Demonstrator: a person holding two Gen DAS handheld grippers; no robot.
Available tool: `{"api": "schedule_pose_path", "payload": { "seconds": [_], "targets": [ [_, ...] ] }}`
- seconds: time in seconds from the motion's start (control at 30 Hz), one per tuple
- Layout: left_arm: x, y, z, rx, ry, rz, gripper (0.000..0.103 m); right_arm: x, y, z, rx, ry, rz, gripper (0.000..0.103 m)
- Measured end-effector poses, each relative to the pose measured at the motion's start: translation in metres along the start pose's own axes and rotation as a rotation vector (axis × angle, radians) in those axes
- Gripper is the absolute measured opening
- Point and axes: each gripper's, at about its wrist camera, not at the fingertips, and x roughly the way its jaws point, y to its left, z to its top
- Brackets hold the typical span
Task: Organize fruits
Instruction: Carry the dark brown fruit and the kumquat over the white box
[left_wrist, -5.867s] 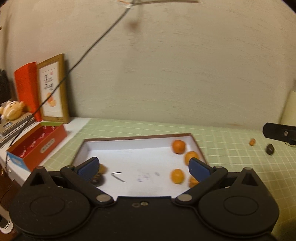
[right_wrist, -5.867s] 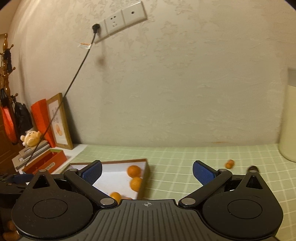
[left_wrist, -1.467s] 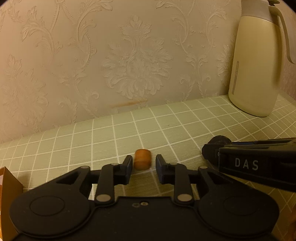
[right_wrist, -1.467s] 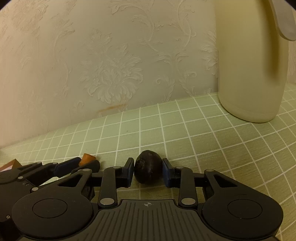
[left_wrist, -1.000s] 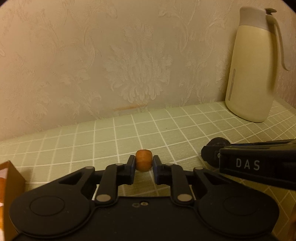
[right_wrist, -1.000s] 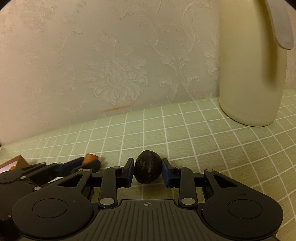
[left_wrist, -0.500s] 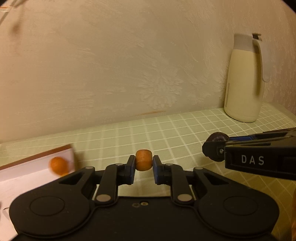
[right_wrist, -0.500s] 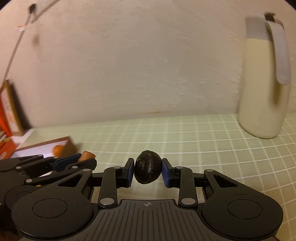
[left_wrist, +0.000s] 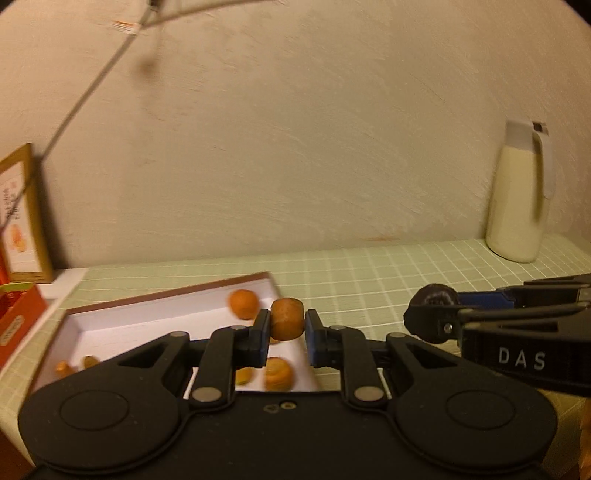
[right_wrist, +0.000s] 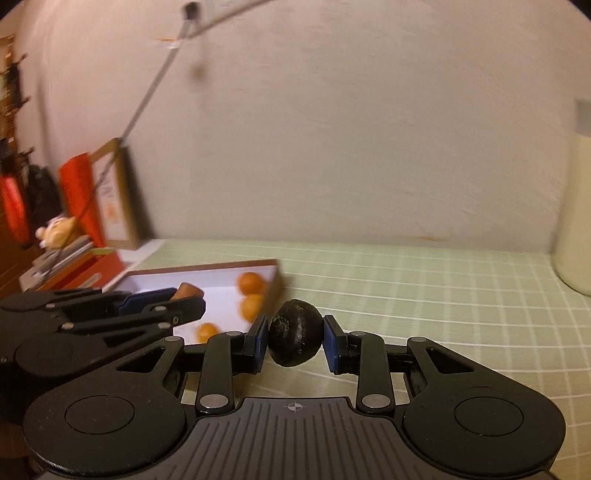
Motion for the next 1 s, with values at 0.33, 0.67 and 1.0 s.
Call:
{"api": "schedule_pose_path", "payload": {
  "seconds": [0.33,0.67,1.0],
  "targets": [
    [-0.027,0.05,-0.011,-0.075,-0.031,0.093,0.01,0.007,0.048,-0.002,-0.041,-0.017,0.086,0.032],
    [-0.038,0.093,-0.017,-0.153,-0.035,0.167,0.01,0.024,0.079,0.001,-0.068,-0.029,0.13,0.032],
    [-0.04,0.117,-0.025,-0.187,-0.014,0.221,0.01,0.043,0.093,0.002,-0.062,-0.029,0.145,0.032]
  ]
}}
